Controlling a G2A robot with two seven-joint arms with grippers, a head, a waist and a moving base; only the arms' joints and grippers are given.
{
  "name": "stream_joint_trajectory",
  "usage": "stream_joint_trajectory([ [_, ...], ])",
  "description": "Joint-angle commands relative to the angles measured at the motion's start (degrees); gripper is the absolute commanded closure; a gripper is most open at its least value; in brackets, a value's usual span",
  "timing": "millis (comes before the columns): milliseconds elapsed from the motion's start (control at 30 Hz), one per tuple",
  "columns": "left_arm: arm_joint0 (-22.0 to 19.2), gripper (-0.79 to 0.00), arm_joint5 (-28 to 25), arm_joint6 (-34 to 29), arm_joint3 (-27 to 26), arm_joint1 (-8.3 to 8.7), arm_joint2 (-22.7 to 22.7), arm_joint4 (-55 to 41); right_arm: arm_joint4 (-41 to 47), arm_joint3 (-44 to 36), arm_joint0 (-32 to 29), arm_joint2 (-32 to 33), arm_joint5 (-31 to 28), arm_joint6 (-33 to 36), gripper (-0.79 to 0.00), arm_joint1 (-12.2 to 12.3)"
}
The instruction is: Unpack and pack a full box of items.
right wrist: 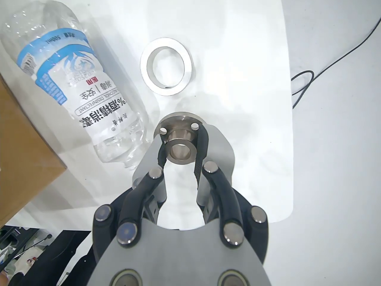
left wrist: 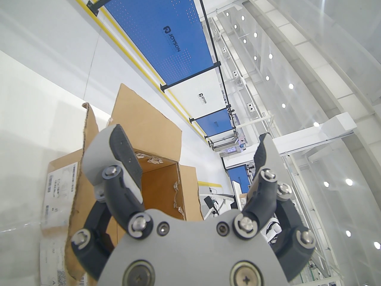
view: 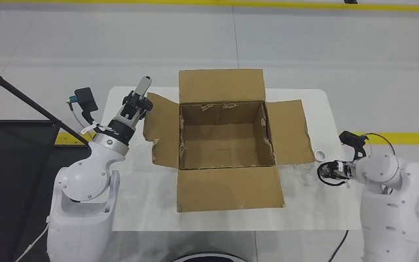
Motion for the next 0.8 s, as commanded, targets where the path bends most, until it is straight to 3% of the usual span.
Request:
stream_joint_trajectory([
  [0,0.0,-0.785,0.0,0.0,0.0,0.00,0.0,0.0,0.3,1.5,0.4,-0.5,0.1,-0.5,0.000,0.1],
  [200,0.0,-0.785,0.0,0.0,0.0,0.00,0.0,0.0,-0.2,4.6,1.7,-1.6,0.5,-0.9,-0.003,0.5],
  [233,0.0,-0.785,0.0,0.0,0.0,0.00,0.0,0.0,-0.2,4.9,1.8,-1.7,0.6,-0.9,-0.111,0.5],
  [333,0.0,-0.785,0.0,0.0,0.0,0.00,0.0,0.0,0.0,5.3,2.0,-1.9,0.9,-0.9,-0.249,0.7],
  [533,0.0,-0.785,0.0,0.0,0.0,0.00,0.0,0.0,1.1,5.3,1.5,-1.8,1.1,-1.5,-0.422,1.1],
  [600,0.0,-0.785,0.0,0.0,0.0,0.00,0.0,0.0,2.1,4.4,1.0,-1.4,1.1,-2.1,-0.625,1.2],
  [667,0.0,-0.785,0.0,0.0,0.0,0.00,0.0,0.0,3.8,2.2,0.1,-0.3,1.0,-2.9,-0.733,1.4],
  [700,0.0,-0.785,0.0,0.0,0.0,0.00,0.0,0.0,5.2,0.5,-0.6,0.5,0.8,-3.4,-0.776,1.4],
  [767,0.0,-0.785,0.0,0.0,0.0,0.00,0.0,0.0,8.8,-3.6,-2.3,2.5,-0.3,-4.4,-0.785,1.6],
])
